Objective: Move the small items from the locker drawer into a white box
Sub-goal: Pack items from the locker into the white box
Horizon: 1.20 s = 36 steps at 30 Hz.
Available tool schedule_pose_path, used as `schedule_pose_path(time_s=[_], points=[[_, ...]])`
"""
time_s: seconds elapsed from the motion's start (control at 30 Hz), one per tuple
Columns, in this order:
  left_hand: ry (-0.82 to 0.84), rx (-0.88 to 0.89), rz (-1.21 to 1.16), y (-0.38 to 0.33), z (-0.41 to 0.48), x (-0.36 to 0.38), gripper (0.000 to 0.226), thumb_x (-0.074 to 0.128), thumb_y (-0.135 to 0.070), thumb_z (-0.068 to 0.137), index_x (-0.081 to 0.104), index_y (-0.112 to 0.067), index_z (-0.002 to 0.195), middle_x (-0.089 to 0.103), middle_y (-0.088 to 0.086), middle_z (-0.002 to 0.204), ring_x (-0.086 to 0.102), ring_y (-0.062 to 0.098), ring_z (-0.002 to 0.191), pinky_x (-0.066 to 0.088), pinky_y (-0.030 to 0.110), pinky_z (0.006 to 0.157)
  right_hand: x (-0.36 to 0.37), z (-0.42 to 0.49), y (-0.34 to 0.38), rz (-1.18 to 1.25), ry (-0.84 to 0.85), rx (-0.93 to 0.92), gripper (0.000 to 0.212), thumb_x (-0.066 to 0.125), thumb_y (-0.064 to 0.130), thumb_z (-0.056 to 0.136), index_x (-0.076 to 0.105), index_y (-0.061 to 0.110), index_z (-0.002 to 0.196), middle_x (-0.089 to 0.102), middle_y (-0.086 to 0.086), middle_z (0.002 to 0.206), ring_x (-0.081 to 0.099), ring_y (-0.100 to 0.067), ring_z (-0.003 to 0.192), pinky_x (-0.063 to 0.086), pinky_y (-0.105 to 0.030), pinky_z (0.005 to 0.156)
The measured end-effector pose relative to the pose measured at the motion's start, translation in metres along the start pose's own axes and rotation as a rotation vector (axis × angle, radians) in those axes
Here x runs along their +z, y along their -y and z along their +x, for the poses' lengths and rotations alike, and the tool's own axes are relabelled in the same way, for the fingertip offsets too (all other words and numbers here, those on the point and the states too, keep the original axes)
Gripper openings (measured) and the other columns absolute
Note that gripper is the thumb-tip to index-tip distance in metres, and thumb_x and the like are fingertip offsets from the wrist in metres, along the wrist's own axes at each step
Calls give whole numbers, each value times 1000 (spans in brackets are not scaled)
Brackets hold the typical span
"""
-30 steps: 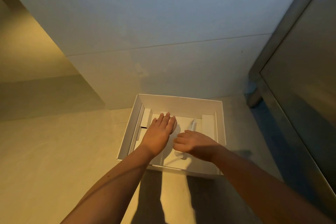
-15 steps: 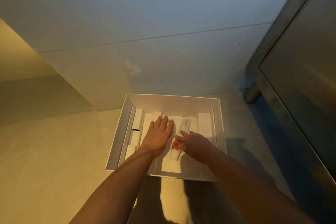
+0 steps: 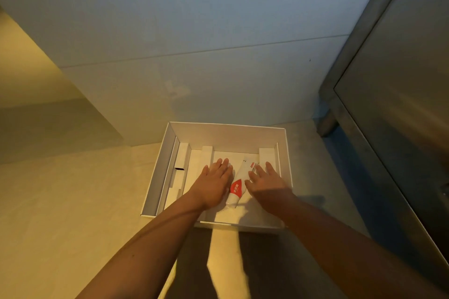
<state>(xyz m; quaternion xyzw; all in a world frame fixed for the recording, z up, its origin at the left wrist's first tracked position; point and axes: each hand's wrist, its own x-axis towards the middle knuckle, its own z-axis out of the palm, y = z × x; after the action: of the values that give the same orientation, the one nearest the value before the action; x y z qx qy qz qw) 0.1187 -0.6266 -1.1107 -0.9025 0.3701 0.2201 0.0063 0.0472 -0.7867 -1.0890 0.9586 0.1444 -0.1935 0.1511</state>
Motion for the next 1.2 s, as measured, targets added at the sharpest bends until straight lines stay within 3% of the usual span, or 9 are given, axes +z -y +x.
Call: schedule_pose_path(time_s=[0.17, 0.37, 0.57, 0.73, 0.93, 1.2], points=[[-146, -3, -2, 1, -20, -12, 58, 24, -41, 99, 1, -21, 148, -13, 4, 154, -13, 21, 140, -8, 35, 110, -5, -12, 7, 100, -12, 27, 58, 43, 32, 97, 16, 17, 146, 11, -11, 155, 3, -35, 141, -6, -53, 109], [-202, -124, -93, 15, -53, -23, 55, 23, -42, 99, 9, -20, 148, -3, 2, 156, -8, 17, 141, -3, 36, 112, -8, -25, 9, 234, -39, 75, 61, 23, 58, 93, 16, 29, 146, 8, 0, 156, -1, -29, 142, -19, -54, 104], [-275, -116, -130, 18, -70, -25, 54, 19, -45, 97, 22, -23, 145, 8, -1, 155, -1, 14, 142, -4, 32, 111, -15, -39, 22, 411, -100, -7, 65, 20, 65, 89, 11, 35, 145, 9, 7, 155, -2, -22, 142, -21, -51, 104], [-288, -1, -76, 10, -81, -23, 81, -11, -67, 81, 19, -28, 146, 1, -9, 152, -9, 8, 139, -15, 26, 106, -10, -45, 31, 388, -181, -67, 72, 26, 68, 86, 13, 30, 146, 13, 4, 154, 1, -23, 142, -18, -53, 105], [-223, 15, -7, 21, -96, -22, 91, -19, -73, 72, 12, -29, 146, -3, -6, 152, -18, 8, 134, -14, 30, 109, -8, -34, 27, 339, -183, -46, 78, 27, 71, 83, 4, 31, 146, 7, 4, 155, -3, -26, 142, -24, -53, 101], [-214, -98, 34, 27, -96, -26, 100, -28, -75, 63, 1, -29, 146, -20, -7, 145, -16, 13, 139, -13, 33, 110, -19, -17, -9, 159, -210, -43, 95, -8, 81, 66, 0, 31, 147, -2, 1, 156, -12, -26, 141, -28, -54, 99]])
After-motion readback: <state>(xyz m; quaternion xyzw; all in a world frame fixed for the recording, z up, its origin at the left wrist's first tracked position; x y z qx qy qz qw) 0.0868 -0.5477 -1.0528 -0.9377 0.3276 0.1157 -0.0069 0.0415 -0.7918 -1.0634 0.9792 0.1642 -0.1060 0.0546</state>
